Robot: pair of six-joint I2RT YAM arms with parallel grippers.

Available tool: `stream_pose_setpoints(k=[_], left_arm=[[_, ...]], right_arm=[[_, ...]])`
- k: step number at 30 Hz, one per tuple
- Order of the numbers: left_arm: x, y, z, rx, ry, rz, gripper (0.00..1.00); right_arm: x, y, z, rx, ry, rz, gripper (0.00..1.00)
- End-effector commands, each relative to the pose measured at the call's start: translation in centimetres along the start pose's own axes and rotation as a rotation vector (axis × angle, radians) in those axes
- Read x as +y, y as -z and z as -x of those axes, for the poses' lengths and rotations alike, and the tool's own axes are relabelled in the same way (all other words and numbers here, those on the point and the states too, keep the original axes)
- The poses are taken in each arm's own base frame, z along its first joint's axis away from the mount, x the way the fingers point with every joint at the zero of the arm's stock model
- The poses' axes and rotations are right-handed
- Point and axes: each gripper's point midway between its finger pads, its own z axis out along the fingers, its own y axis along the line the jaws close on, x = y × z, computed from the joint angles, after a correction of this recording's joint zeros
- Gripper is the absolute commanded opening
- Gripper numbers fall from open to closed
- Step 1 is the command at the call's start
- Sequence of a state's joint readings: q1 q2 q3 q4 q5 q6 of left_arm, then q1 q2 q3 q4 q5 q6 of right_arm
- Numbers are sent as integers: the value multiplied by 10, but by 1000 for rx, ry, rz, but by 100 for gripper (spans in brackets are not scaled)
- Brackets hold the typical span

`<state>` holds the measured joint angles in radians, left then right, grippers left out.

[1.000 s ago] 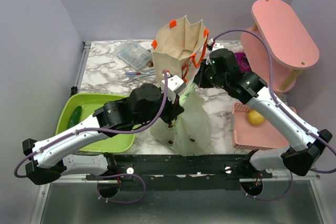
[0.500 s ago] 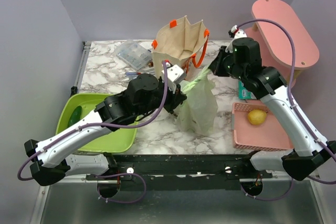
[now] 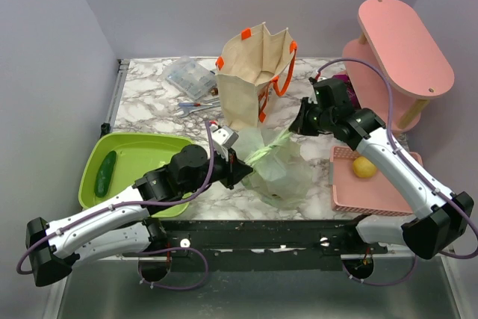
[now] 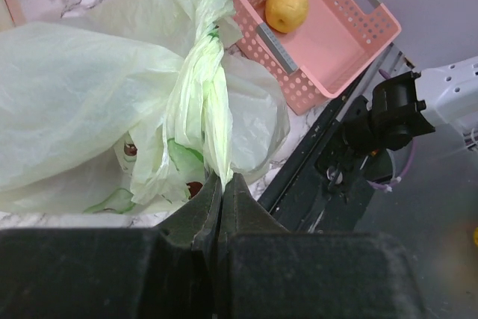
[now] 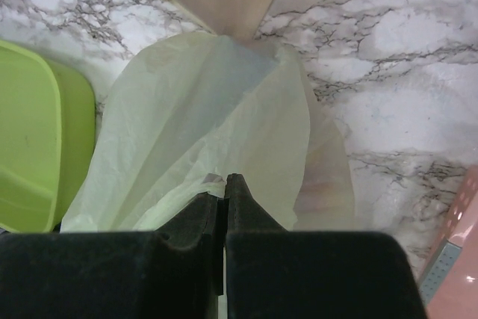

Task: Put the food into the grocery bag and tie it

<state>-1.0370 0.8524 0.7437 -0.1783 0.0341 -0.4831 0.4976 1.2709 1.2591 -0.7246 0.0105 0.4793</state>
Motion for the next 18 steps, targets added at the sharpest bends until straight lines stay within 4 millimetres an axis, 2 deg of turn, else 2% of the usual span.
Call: stream_pose_setpoints(k=[1,6,13,16,18], left_arm=[[-14,31,-47,152,132,-81,0],[-7,37,-44,57,228,-54,0],[11,33,-74,10,401,-25,0],[15,31,-87,43,410,-7,0],[16,31,-88,52,404,2,0]], right_arm=[[-97,-10,63,-269,-55,-385,1],[-110,-28,47,-224,-78,-392,1],[-142,-39,37,-189,-181,-436,1],[-144,-42,37,-179,-206,-426,1],[-140,-42,37,-178,-210,-405,1]])
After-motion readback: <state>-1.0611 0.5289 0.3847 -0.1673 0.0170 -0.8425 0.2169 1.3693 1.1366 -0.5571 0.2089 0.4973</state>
